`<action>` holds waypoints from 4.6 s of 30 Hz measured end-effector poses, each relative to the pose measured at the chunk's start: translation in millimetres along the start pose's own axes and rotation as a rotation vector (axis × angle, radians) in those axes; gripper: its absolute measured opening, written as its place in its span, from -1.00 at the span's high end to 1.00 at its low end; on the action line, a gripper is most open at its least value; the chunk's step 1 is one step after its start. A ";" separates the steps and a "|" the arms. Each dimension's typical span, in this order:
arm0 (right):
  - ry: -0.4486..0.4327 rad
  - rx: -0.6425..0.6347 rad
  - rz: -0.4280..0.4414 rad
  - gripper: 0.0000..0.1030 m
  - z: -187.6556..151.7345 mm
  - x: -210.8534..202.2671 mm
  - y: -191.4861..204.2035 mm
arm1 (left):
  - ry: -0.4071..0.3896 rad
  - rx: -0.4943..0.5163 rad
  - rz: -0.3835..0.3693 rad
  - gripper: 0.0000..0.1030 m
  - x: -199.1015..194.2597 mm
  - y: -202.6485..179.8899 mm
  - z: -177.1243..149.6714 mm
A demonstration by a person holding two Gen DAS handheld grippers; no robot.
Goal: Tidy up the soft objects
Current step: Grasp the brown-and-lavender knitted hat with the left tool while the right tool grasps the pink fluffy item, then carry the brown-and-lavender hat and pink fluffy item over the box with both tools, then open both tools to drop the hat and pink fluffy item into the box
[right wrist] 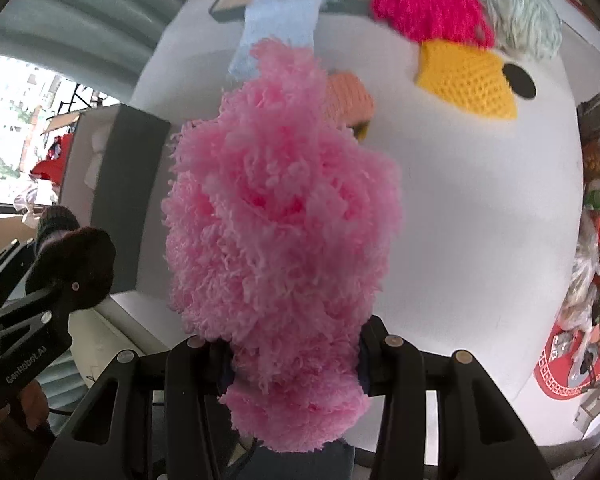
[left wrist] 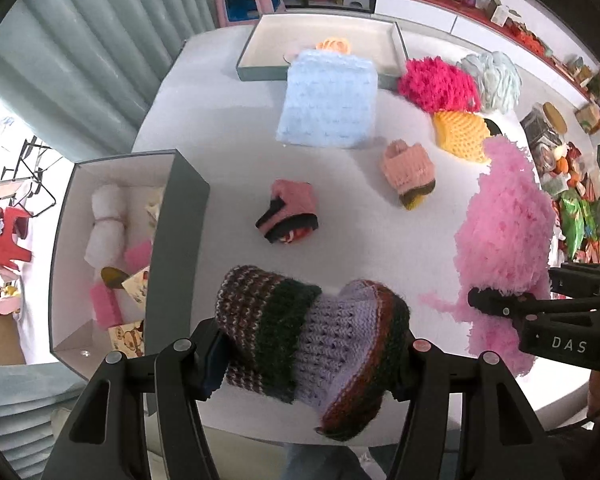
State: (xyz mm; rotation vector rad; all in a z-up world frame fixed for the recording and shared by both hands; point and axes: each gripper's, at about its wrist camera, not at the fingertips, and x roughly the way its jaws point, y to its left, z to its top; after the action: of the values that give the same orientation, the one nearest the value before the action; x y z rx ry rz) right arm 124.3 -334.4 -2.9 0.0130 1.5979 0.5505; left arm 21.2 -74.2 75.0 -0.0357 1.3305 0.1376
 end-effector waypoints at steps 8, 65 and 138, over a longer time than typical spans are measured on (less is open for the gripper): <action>-0.003 -0.027 0.003 0.05 -6.5 -7.6 16.2 | -0.015 0.000 -0.004 -0.20 -6.9 1.1 -6.5; -0.027 0.003 -0.006 0.03 -4.9 9.8 58.1 | -0.090 -0.004 0.000 -0.20 -25.0 53.6 -31.6; 0.114 -0.230 -0.152 -0.02 108.6 117.3 363.9 | 0.030 -0.316 -0.036 -0.20 75.1 301.2 -54.3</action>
State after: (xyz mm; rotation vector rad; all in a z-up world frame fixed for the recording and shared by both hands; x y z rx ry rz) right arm 97.8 61.7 15.5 -0.3144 1.6217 0.6214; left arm -50.1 224.7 5.2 -0.3299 1.3272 0.3168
